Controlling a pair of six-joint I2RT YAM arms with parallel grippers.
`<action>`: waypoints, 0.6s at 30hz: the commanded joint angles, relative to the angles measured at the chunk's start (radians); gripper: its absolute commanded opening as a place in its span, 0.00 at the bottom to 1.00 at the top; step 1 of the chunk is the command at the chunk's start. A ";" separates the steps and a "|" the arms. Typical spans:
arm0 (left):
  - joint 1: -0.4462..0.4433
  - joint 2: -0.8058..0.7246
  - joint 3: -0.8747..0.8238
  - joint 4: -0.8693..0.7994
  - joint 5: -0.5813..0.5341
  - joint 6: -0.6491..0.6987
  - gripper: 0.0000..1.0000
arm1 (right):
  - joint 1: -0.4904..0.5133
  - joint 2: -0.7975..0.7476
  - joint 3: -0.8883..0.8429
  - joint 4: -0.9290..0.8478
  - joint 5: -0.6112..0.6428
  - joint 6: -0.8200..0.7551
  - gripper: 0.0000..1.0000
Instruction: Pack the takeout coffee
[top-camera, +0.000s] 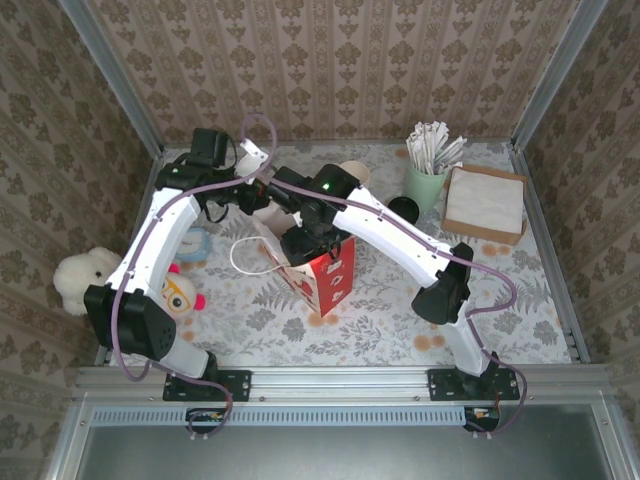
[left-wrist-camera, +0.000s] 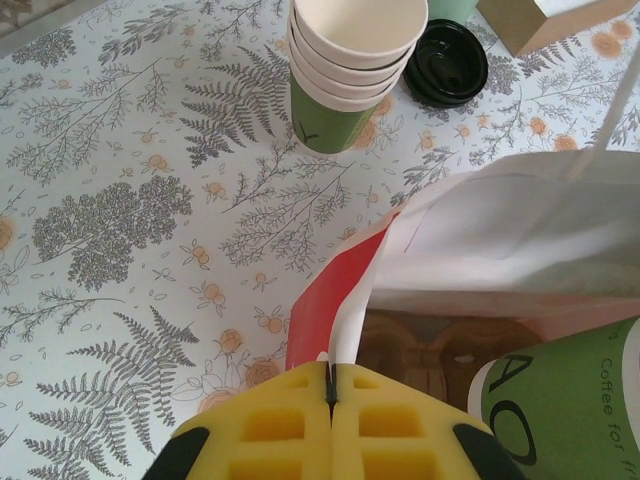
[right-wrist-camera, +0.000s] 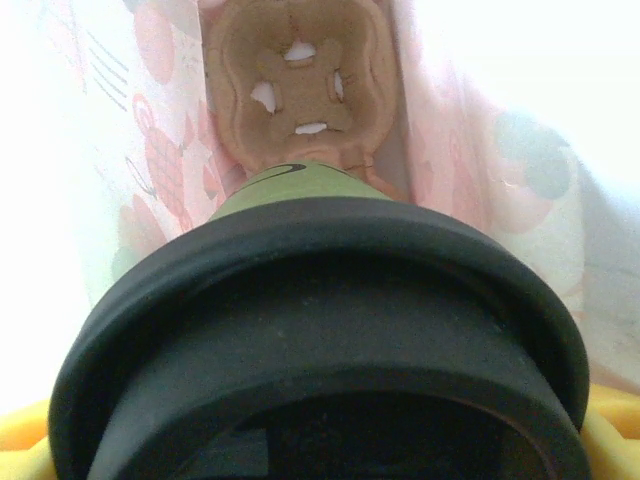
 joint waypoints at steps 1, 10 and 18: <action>0.032 -0.038 0.012 -0.009 0.032 0.004 0.14 | -0.021 -0.024 -0.029 -0.023 -0.033 -0.008 0.67; 0.050 -0.319 -0.032 -0.059 -0.203 -0.529 0.73 | -0.027 -0.015 -0.041 -0.015 -0.037 0.005 0.67; -0.111 -0.548 -0.066 -0.395 -0.321 -0.860 0.71 | -0.026 -0.018 -0.026 -0.027 -0.011 0.001 0.67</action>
